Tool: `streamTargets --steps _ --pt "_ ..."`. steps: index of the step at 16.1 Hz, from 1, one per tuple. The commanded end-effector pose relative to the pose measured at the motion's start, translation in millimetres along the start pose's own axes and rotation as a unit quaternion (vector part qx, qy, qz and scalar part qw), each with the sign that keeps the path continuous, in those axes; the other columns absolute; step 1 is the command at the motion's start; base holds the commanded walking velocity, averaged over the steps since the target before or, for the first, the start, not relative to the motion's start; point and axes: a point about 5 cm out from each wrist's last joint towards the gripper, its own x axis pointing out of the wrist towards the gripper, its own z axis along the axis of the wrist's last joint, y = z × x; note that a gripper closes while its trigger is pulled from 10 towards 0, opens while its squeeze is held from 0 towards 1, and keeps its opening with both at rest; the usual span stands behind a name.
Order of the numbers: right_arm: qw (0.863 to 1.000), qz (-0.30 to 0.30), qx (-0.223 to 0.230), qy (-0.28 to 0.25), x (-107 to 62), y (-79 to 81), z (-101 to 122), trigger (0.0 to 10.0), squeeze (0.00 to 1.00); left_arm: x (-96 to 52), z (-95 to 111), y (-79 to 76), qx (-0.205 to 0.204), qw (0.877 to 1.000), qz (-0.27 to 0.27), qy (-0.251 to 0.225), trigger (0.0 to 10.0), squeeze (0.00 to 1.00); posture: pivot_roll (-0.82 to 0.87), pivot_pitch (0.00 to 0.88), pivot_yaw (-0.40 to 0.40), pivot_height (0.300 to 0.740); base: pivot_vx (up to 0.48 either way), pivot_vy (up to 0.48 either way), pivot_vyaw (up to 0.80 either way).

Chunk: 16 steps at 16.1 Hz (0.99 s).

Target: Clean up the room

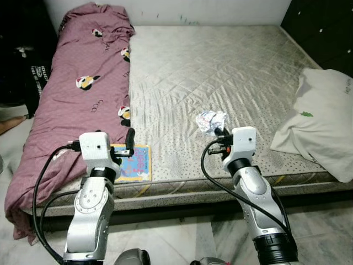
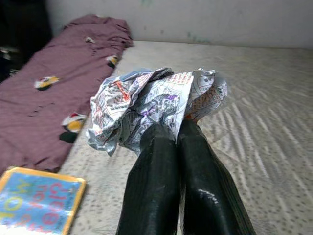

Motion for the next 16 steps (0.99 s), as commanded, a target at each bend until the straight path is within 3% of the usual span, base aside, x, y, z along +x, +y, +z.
streamTargets --steps 1,6,16 --pt "1.0 -0.006 -0.006 -0.004 2.3 -0.5 2.2 10.0 0.0 -0.5 1.6 0.2 0.002 1.0 -0.001 -0.004 10.0 0.0 0.01 0.058 -0.021 0.74 0.304 0.0 0.0" --pt "1.0 -0.015 0.011 -0.016 6.1 -1.5 8.1 10.0 0.0 -0.5 1.8 1.4 0.005 1.0 0.001 -0.003 10.0 0.0 0.01 0.058 -0.018 0.74 0.319 0.0 0.0" --pt "1.0 -0.022 -0.002 -0.021 9.8 -4.7 12.9 10.0 0.0 -0.4 0.9 0.8 0.007 1.0 0.003 -0.002 10.0 0.0 0.01 0.055 -0.022 0.74 0.296 0.0 0.0"
